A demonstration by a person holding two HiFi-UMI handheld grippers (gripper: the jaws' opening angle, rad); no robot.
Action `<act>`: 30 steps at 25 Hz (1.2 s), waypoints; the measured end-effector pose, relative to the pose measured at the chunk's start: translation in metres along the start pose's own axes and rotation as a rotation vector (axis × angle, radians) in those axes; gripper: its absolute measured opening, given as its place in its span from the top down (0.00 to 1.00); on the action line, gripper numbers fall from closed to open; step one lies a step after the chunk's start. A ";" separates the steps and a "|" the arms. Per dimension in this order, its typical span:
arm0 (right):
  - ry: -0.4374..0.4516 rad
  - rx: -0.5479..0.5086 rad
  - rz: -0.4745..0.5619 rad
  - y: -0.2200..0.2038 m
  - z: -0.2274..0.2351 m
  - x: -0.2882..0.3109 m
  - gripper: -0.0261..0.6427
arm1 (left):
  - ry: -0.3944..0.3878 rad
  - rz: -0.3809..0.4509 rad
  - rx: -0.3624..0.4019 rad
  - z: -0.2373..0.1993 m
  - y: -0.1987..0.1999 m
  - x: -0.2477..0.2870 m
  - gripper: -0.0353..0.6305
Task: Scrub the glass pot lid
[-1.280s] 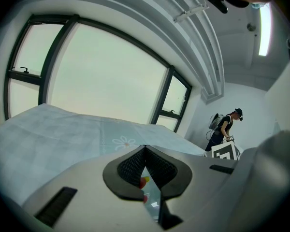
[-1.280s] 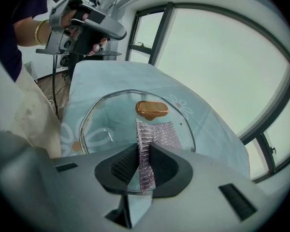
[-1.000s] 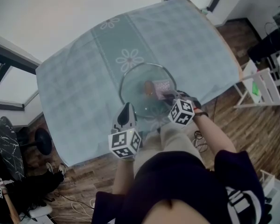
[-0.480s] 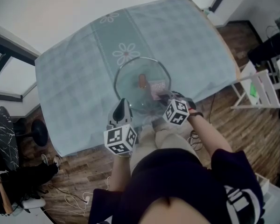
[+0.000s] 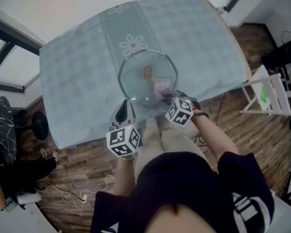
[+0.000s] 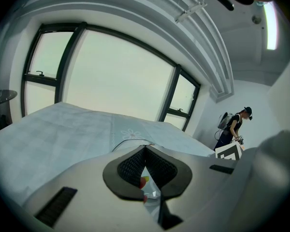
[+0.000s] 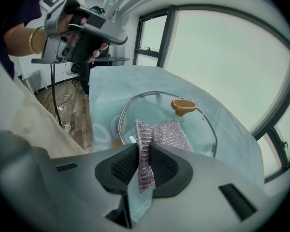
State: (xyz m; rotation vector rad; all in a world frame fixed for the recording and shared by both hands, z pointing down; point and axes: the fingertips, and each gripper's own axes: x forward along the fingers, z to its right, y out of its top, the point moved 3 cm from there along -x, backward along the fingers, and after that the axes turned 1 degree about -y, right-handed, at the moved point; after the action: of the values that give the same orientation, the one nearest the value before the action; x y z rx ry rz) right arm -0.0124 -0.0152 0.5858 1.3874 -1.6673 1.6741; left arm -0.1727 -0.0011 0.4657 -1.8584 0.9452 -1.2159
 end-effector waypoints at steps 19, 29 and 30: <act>0.110 -0.049 0.001 0.003 -0.050 -0.003 0.86 | 0.036 -0.003 -0.048 0.020 -0.028 -0.030 0.95; 0.156 -0.076 0.011 0.000 -0.072 -0.010 0.86 | 0.065 0.008 -0.070 0.028 -0.040 -0.049 0.95; 0.157 -0.081 0.013 -0.001 -0.074 -0.011 0.86 | 0.068 0.009 -0.074 0.029 -0.042 -0.051 0.95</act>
State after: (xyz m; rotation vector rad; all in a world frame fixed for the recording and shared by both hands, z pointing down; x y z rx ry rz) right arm -0.0339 0.0566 0.5923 1.1777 -1.6394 1.6572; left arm -0.1521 0.0676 0.4719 -1.8782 1.0479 -1.2613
